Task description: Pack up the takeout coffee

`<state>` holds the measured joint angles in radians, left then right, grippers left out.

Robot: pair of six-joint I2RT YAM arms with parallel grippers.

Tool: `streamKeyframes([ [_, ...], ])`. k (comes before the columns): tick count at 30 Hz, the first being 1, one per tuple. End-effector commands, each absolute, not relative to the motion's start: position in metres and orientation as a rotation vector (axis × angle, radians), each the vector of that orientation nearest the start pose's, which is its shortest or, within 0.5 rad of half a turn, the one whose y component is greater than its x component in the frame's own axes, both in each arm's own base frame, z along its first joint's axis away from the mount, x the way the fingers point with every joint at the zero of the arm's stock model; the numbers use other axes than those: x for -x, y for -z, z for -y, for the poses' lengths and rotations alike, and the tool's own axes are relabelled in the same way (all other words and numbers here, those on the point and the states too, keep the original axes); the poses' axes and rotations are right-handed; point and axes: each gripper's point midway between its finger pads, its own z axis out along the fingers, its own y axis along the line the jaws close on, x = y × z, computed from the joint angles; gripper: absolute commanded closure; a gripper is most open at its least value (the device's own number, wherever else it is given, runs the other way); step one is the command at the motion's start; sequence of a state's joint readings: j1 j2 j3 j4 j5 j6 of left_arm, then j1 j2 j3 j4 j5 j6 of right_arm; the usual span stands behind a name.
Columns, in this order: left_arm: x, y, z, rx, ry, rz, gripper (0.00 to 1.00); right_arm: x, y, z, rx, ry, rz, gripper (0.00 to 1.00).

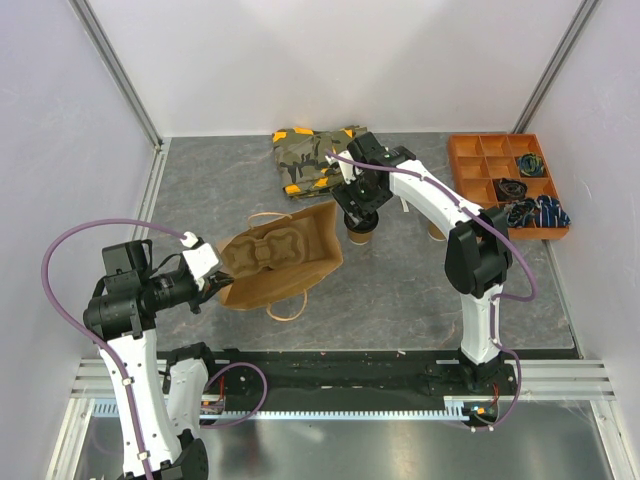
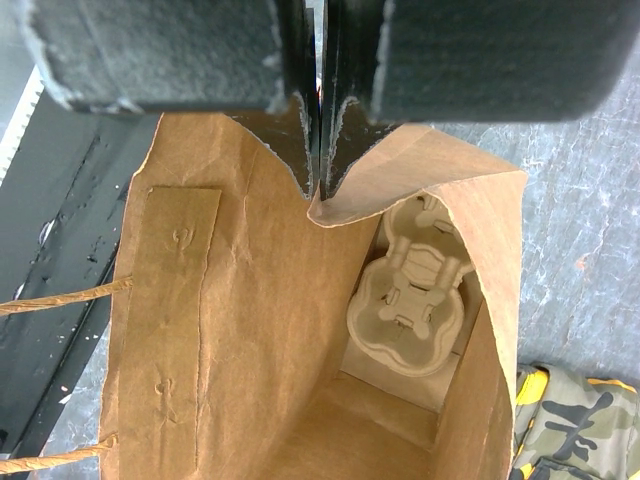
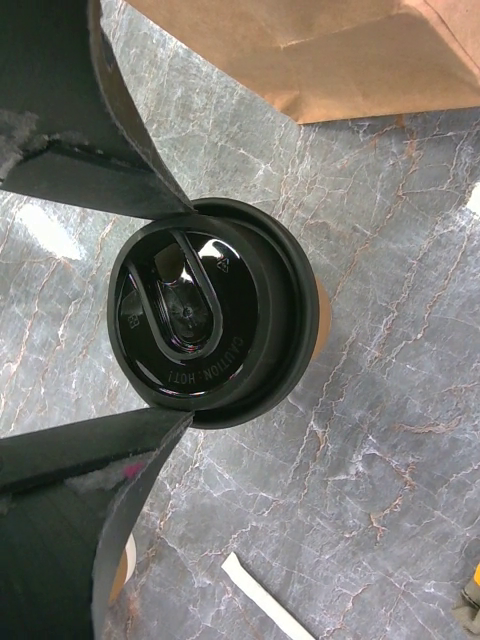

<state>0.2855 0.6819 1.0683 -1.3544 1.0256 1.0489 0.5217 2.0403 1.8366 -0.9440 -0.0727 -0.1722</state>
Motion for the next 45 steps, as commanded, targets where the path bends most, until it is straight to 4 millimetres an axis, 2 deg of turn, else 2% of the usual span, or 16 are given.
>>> streamKeyframes([
  [1,-0.148,-0.258,0.095,-1.067,0.513,-1.736,0.98,-0.395,-0.123,-0.233,0.948,-0.203,-2.534,0.25],
  [6,-0.148,-0.258,0.095,-1.064,0.520,-1.735,0.98,-0.399,-0.134,-0.233,0.933,-0.191,-2.512,0.32],
  [23,-0.150,-0.258,0.097,-1.043,0.549,-1.742,0.98,-0.391,-0.196,-0.212,0.841,-0.180,-2.429,0.33],
  [29,-0.160,-0.259,0.096,-0.974,0.604,-1.788,0.98,-0.375,-0.252,-0.206,0.815,-0.242,-2.332,0.33],
  [30,-0.160,-0.260,0.095,-0.972,0.603,-1.788,0.98,-0.368,-0.270,-0.206,0.815,-0.267,-2.291,0.32],
  [32,-0.160,-0.260,0.096,-0.962,0.614,-1.793,0.98,-0.360,-0.288,-0.205,0.800,-0.295,-2.256,0.32],
  [33,-0.160,-0.259,0.096,-0.960,0.619,-1.795,0.98,-0.351,-0.308,-0.205,0.800,-0.327,-2.210,0.32],
  [36,-0.160,-0.258,0.096,-0.946,0.627,-1.807,0.98,-0.331,-0.340,-0.199,0.797,-0.355,-2.153,0.32],
  [38,-0.162,-0.258,0.096,-0.927,0.640,-1.816,0.98,-0.320,-0.354,-0.204,0.823,-0.395,-2.120,0.33],
  [41,-0.163,-0.258,0.096,-0.901,0.666,-1.838,0.98,-0.302,-0.392,-0.216,0.879,-0.429,-2.003,0.34],
  [43,-0.164,-0.259,0.097,-0.898,0.675,-1.837,0.98,-0.290,-0.402,-0.225,0.941,-0.408,-1.959,0.35],
  [44,-0.164,-0.261,0.097,-0.897,0.672,-1.837,0.98,-0.280,-0.414,-0.234,0.970,-0.394,-1.912,0.35],
  [45,-0.164,-0.262,0.096,-0.896,0.662,-1.839,0.98,-0.271,-0.417,-0.234,0.989,-0.391,-1.906,0.34],
])
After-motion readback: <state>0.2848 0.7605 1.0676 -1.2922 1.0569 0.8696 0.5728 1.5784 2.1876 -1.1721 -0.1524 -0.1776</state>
